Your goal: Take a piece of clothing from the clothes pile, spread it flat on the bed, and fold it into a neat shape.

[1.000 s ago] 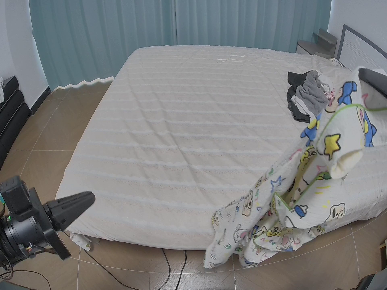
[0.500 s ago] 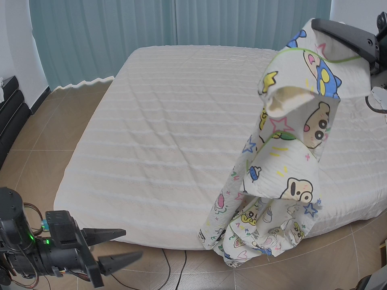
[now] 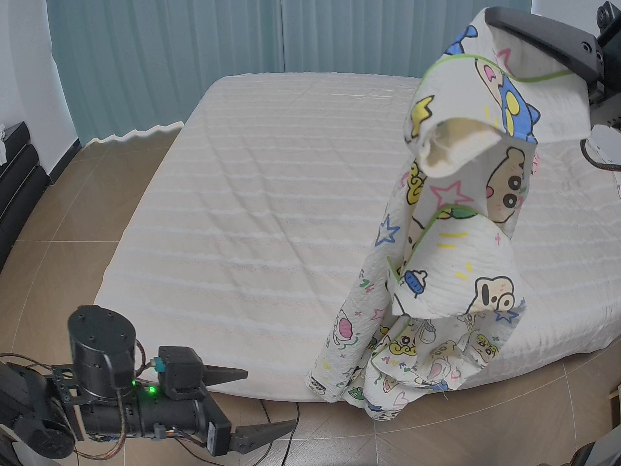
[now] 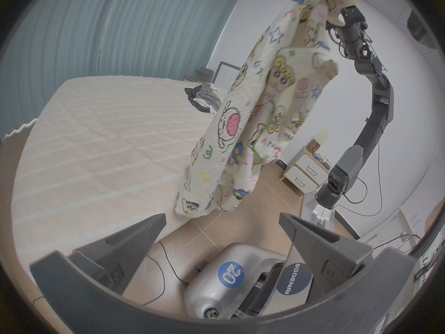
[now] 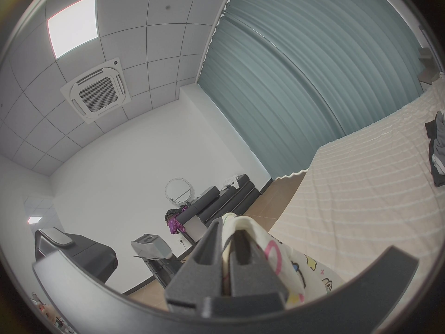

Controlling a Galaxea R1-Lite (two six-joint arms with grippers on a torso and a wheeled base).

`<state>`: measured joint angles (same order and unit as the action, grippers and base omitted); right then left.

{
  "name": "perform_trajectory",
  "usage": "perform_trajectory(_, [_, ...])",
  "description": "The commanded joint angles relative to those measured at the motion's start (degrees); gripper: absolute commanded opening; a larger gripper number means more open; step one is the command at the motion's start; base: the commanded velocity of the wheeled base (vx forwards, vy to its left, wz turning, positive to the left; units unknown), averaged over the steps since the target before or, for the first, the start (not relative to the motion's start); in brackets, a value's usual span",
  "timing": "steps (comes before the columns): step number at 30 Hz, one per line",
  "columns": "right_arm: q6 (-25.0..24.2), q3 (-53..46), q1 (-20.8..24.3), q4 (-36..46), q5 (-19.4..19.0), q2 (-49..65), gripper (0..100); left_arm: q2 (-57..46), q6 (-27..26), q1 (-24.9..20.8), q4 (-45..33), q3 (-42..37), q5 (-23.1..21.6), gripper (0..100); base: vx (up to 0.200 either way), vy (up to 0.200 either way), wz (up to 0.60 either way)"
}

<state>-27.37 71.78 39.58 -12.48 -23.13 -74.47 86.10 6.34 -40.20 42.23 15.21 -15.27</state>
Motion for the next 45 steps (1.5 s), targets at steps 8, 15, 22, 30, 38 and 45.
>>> perform_trajectory(8, [0.03,-0.15,2.17,0.09,0.01,2.75,0,32.64,-4.14,3.91,31.60,2.54,-8.37,100,0.000,0.000,0.00])
perform_trajectory(15, [0.03,-0.06,2.17,0.09,0.01,3.11,0,41.43,-5.37,6.63,36.87,7.73,-16.72,100,0.000,0.000,0.00])
perform_trajectory(22, [0.03,0.12,2.25,0.09,0.01,3.28,0,43.80,-4.14,7.69,37.93,13.00,-19.18,100,0.000,0.000,0.00])
perform_trajectory(30, [0.03,0.12,2.34,0.09,0.10,3.37,0,44.85,-2.65,6.10,39.77,14.23,-19.79,0,0.000,0.000,0.00])
perform_trajectory(38, [0.03,-0.41,2.17,0.27,0.10,3.72,0,43.54,5.97,4.52,46.28,12.65,-19.44,0,0.000,0.000,0.00])
perform_trajectory(45, [-0.14,-3.14,-1.09,0.53,0.01,5.65,0,34.13,8.16,7.07,47.16,5.70,-17.68,0,0.000,0.000,0.00])
